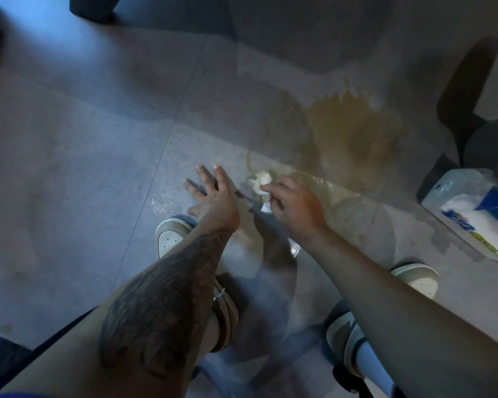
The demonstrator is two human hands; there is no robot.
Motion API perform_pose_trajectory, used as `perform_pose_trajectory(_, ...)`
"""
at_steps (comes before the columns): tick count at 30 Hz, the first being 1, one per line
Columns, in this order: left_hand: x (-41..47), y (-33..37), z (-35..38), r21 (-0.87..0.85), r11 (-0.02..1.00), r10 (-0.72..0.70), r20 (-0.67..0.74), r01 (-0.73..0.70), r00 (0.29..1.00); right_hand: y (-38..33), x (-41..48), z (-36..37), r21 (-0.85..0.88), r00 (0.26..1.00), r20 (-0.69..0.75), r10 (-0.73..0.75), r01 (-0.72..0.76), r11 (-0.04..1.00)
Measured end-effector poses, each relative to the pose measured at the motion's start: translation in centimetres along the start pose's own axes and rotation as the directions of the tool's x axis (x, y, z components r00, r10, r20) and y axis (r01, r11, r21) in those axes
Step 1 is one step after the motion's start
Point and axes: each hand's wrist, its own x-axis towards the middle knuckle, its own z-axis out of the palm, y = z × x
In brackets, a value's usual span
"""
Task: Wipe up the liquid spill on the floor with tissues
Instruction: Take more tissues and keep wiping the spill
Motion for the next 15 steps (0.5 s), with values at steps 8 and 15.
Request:
perform_pose_trajectory(8,-0.7,-0.4,-0.3,0.018,1.000,0.018,-0.034,-0.018,0.999,2.3,-0.2,0.6,-0.089,0.979,0.196,-0.061,0.080,0.993)
perform_pose_trajectory(15,-0.7,-0.1,-0.7,0.012,1.000,0.018,-0.010,-0.018,1.000,4.2,1.5,-2.5,-0.147,0.998,0.047,0.046,-0.039,0.988)
